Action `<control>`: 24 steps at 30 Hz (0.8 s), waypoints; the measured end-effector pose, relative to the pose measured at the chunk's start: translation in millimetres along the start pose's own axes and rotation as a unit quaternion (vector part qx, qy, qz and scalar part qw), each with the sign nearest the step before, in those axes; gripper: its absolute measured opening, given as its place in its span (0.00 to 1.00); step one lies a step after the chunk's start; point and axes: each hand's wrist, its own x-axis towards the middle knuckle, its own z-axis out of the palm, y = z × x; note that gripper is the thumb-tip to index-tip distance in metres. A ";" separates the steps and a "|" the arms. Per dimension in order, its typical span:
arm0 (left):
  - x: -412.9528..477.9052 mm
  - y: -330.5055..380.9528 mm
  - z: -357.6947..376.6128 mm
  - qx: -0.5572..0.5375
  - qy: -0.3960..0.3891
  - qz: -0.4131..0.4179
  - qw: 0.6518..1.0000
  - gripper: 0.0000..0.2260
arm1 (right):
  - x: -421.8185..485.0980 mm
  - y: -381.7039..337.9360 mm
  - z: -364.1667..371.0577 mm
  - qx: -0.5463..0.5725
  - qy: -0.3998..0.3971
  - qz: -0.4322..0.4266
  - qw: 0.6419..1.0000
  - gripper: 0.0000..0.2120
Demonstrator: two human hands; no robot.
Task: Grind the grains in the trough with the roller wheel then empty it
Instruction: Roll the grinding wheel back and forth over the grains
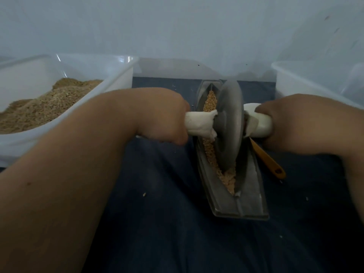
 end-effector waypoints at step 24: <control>-10.9 3.6 -7.0 -0.027 -0.071 -0.004 0.997 0.10 | -9.7 0.7 -11.1 0.107 -0.092 0.016 0.990 0.19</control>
